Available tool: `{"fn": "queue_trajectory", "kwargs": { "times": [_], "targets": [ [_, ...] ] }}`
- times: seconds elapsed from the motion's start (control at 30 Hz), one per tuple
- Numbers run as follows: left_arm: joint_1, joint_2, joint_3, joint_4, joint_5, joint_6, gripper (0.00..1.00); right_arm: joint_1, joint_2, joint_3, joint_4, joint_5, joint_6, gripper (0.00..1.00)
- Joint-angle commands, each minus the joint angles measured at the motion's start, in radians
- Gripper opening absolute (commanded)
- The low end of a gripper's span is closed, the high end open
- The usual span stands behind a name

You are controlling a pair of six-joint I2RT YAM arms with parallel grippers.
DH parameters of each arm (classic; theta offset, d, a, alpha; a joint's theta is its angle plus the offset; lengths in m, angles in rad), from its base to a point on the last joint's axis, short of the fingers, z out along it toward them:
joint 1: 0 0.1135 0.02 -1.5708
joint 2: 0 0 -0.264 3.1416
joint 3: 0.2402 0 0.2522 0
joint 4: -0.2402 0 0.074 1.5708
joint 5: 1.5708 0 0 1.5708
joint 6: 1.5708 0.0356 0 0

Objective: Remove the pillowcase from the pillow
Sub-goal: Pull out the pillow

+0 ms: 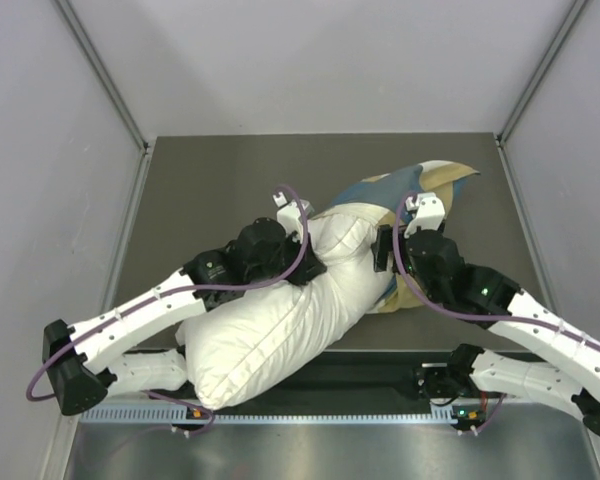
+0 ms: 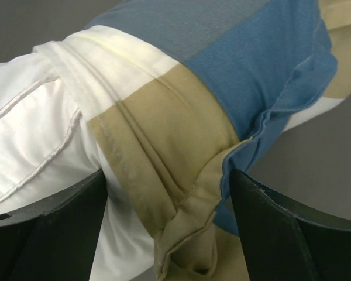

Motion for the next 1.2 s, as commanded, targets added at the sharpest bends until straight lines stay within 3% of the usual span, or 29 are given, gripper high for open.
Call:
{"fn": "queue_trajectory", "kwargs": {
  "times": [0.0, 0.2, 0.5, 0.77, 0.97, 1.07, 1.1, 1.17],
  "targets": [
    [0.043, -0.019, -0.022, -0.052, -0.141, 0.058, 0.0, -0.002, 0.039, 0.017, -0.073, 0.291, 0.051, 0.79],
    [0.043, -0.081, -0.073, -0.084, -0.149, 0.057, 0.0, -0.078, 0.065, 0.063, -0.099, 0.417, 0.031, 0.76],
    [0.043, -0.134, -0.12, -0.106, -0.141, 0.044, 0.0, -0.288, 0.01, 0.054, -0.021, 0.286, -0.095, 0.75],
    [0.045, -0.145, -0.12, -0.094, -0.124, 0.04, 0.0, -0.285, 0.026, -0.021, 0.048, 0.122, -0.095, 0.77],
    [0.045, -0.109, -0.122, -0.052, -0.078, 0.04, 0.0, -0.17, 0.075, -0.067, 0.175, 0.0, -0.075, 0.75],
    [0.043, -0.099, -0.125, -0.04, -0.045, 0.038, 0.0, -0.147, 0.121, -0.076, 0.231, -0.064, -0.047, 0.45],
    [0.042, -0.101, -0.126, -0.035, -0.039, 0.043, 0.0, -0.146, 0.135, -0.072, 0.237, -0.054, -0.047, 0.24],
    [0.043, -0.118, -0.131, -0.035, -0.02, 0.055, 0.0, -0.149, 0.187, -0.037, 0.213, 0.001, -0.052, 0.01]
  ]
}}
